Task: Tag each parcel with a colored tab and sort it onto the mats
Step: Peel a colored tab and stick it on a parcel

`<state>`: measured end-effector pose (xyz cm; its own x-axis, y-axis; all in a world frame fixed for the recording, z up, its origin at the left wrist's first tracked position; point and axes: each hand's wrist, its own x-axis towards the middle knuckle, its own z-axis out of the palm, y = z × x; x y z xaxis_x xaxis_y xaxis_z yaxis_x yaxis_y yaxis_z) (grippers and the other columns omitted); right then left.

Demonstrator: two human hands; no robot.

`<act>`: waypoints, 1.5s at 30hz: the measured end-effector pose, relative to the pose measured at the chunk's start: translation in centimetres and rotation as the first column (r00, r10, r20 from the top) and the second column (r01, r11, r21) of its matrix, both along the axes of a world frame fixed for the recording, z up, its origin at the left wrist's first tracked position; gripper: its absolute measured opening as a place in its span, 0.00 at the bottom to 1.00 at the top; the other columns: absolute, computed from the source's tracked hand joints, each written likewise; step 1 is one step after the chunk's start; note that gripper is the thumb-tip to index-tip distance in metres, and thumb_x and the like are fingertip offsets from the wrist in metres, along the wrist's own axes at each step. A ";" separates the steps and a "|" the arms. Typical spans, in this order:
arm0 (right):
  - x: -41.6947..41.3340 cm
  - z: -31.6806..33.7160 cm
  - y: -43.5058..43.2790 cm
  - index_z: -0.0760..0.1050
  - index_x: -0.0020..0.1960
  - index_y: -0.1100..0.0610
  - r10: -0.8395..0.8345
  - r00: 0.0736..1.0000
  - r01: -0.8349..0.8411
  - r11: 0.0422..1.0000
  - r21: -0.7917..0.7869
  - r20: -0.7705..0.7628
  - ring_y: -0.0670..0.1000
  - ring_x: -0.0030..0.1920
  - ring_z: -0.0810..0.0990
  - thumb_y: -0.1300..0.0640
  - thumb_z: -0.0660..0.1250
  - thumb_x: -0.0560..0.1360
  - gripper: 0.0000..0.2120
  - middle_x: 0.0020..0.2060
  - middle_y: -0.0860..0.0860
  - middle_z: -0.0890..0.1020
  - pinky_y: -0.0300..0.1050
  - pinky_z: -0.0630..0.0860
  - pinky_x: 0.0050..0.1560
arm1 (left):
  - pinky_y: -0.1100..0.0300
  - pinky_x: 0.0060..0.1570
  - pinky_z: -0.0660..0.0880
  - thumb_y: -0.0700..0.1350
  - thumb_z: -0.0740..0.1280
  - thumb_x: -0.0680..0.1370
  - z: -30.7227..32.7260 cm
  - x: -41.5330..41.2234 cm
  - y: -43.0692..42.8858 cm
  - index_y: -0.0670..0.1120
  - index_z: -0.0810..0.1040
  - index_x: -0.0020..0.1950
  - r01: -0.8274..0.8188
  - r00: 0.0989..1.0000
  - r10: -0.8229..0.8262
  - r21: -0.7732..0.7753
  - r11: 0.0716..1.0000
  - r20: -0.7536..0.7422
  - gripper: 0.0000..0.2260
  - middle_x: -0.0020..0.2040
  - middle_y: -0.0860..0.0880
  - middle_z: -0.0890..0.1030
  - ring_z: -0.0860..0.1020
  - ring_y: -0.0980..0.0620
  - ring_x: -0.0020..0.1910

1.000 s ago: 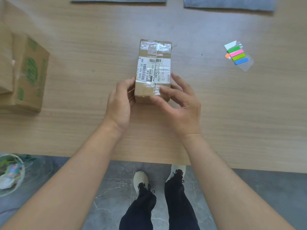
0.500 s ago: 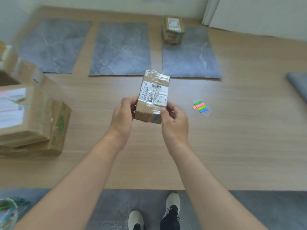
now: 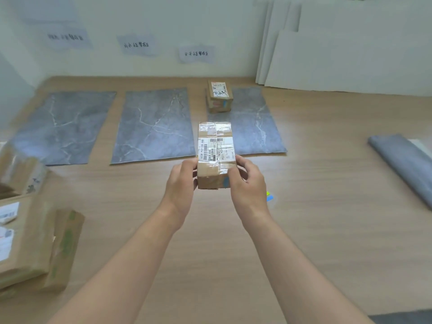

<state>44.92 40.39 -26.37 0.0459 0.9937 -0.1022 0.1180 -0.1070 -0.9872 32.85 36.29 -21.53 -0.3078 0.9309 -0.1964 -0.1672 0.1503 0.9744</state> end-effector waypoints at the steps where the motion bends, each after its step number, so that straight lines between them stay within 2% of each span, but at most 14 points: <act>1: 0.2 -0.5 1.3 0.79 0.65 0.48 0.005 1.000 -0.005 1.000 -0.005 0.003 0.41 0.59 0.81 0.51 0.63 0.76 0.19 0.60 0.44 0.82 0.47 0.80 0.61 | 0.57 0.55 0.75 0.43 0.53 0.83 -0.5 0.2 1.3 0.51 0.85 0.42 -0.002 1.000 0.002 -0.017 1.000 0.006 0.21 0.44 0.56 0.86 0.81 0.63 0.43; 9: 1.8 -5.1 13.7 0.80 0.62 0.46 0.080 0.996 -0.076 0.992 -0.100 0.038 0.42 0.55 0.82 0.51 0.63 0.76 0.16 0.58 0.45 0.83 0.41 0.79 0.56 | 0.58 0.59 0.74 0.46 0.54 0.83 -6.0 1.6 13.4 0.52 0.83 0.49 -0.014 1.000 0.010 -0.159 0.987 -0.027 0.17 0.45 0.61 0.85 0.81 0.64 0.47; 15: 1.8 -7.2 22.0 0.80 0.47 0.36 0.160 0.986 -0.151 0.975 -0.165 0.040 0.42 0.52 0.82 0.52 0.65 0.79 0.10 0.55 0.44 0.84 0.36 0.74 0.50 | 0.69 0.42 0.76 0.45 0.54 0.84 -9.5 1.0 22.0 0.50 0.80 0.48 -0.003 0.998 -0.009 -0.196 0.981 -0.064 0.15 0.36 0.65 0.83 0.80 0.68 0.37; 18: 1.1 -8.5 25.1 0.80 0.47 0.38 0.175 0.983 -0.163 0.969 -0.186 0.052 0.39 0.48 0.82 0.54 0.65 0.80 0.11 0.51 0.42 0.85 0.33 0.75 0.48 | 0.61 0.48 0.74 0.49 0.56 0.82 -10.9 0.1 25.1 0.49 0.80 0.48 0.021 0.998 -0.034 -0.220 0.975 -0.055 0.14 0.39 0.60 0.83 0.79 0.61 0.41; 23: 0.3 -10.0 29.0 0.77 0.45 0.41 0.173 0.983 -0.153 0.959 -0.238 0.066 0.25 0.41 0.77 0.54 0.64 0.82 0.10 0.36 0.25 0.80 0.21 0.69 0.39 | 0.46 0.57 0.73 0.62 0.61 0.70 -13.7 -1.6 29.0 0.51 0.75 0.50 0.015 0.996 -0.037 -0.264 0.964 -0.078 0.17 0.48 0.50 0.77 0.74 0.52 0.48; 25: 0.1 -10.9 30.3 0.76 0.46 0.41 0.177 0.983 -0.157 0.952 -0.264 0.051 0.24 0.42 0.76 0.53 0.64 0.82 0.09 0.38 0.27 0.81 0.22 0.69 0.41 | 0.44 0.63 0.72 0.63 0.61 0.70 -15.1 -2.0 30.5 0.48 0.77 0.48 0.011 0.994 -0.042 -0.296 0.955 -0.100 0.20 0.54 0.52 0.80 0.77 0.52 0.53; 28: -0.3 -12.4 31.6 0.76 0.46 0.40 0.172 0.984 -0.152 0.947 -0.284 0.046 0.25 0.44 0.76 0.51 0.64 0.82 0.08 0.46 0.33 0.80 0.25 0.70 0.43 | 0.44 0.67 0.72 0.65 0.61 0.71 -17.2 -2.3 32.2 0.52 0.82 0.58 -0.016 0.992 -0.029 -0.357 0.934 -0.120 0.24 0.63 0.51 0.79 0.78 0.51 0.62; 30: -0.4 -13.5 32.1 0.77 0.46 0.42 0.159 0.986 -0.140 0.948 -0.287 0.045 0.31 0.47 0.78 0.51 0.64 0.82 0.08 0.47 0.38 0.81 0.29 0.72 0.46 | 0.44 0.68 0.71 0.67 0.61 0.71 -18.7 -2.3 32.9 0.56 0.81 0.60 -0.026 0.993 -0.019 -0.366 0.930 -0.118 0.25 0.65 0.52 0.78 0.76 0.52 0.64; 32: -0.7 -14.3 32.2 0.79 0.51 0.52 0.170 0.985 -0.157 0.944 -0.290 0.021 0.36 0.50 0.80 0.51 0.64 0.82 0.07 0.51 0.43 0.82 0.36 0.74 0.54 | 0.43 0.68 0.71 0.67 0.61 0.70 -19.3 -2.1 33.1 0.56 0.82 0.57 -0.042 0.992 -0.004 -0.368 0.929 -0.124 0.23 0.64 0.49 0.78 0.76 0.51 0.64; 36: -1.4 -14.5 32.0 0.79 0.60 0.57 0.210 0.978 -0.202 0.932 -0.301 -0.006 0.41 0.53 0.80 0.46 0.63 0.80 0.17 0.55 0.53 0.83 0.50 0.73 0.66 | 0.45 0.70 0.68 0.67 0.61 0.71 -19.9 -2.0 33.3 0.59 0.81 0.55 -0.052 0.994 0.014 -0.360 0.932 -0.107 0.20 0.65 0.51 0.77 0.75 0.53 0.65; 40: -1.0 -13.7 32.0 0.70 0.75 0.56 0.194 0.981 -0.185 0.924 -0.335 -0.009 0.42 0.73 0.71 0.48 0.64 0.82 0.24 0.72 0.46 0.75 0.36 0.65 0.68 | 0.42 0.71 0.67 0.65 0.60 0.71 -20.5 -2.5 33.3 0.49 0.80 0.59 -0.061 0.994 0.029 -0.306 0.950 -0.109 0.26 0.62 0.51 0.80 0.76 0.51 0.64; 42: -0.8 -13.0 31.8 0.64 0.80 0.54 0.180 0.984 -0.169 0.935 -0.313 0.005 0.42 0.76 0.65 0.47 0.64 0.82 0.29 0.78 0.45 0.68 0.37 0.60 0.71 | 0.49 0.74 0.63 0.66 0.60 0.69 -18.3 -1.8 32.7 0.51 0.76 0.66 -0.109 0.991 0.080 -0.311 0.944 -0.105 0.31 0.68 0.56 0.75 0.70 0.57 0.68; 43: -0.7 -12.3 31.5 0.63 0.81 0.53 0.172 0.985 -0.165 0.939 -0.303 -0.001 0.42 0.77 0.64 0.47 0.64 0.82 0.29 0.78 0.45 0.67 0.38 0.60 0.73 | 0.52 0.74 0.61 0.66 0.59 0.69 -17.5 -1.5 32.3 0.53 0.75 0.67 -0.118 0.991 0.090 -0.309 0.944 -0.104 0.31 0.69 0.57 0.73 0.69 0.60 0.69; 45: -0.4 -11.0 30.8 0.63 0.81 0.53 0.161 0.987 -0.160 0.947 -0.278 -0.019 0.42 0.77 0.65 0.47 0.63 0.82 0.29 0.78 0.45 0.67 0.40 0.60 0.75 | 0.56 0.67 0.63 0.62 0.58 0.76 -16.2 -1.1 31.5 0.58 0.74 0.51 -0.114 0.990 0.085 -0.274 0.955 -0.114 0.12 0.55 0.62 0.74 0.70 0.67 0.55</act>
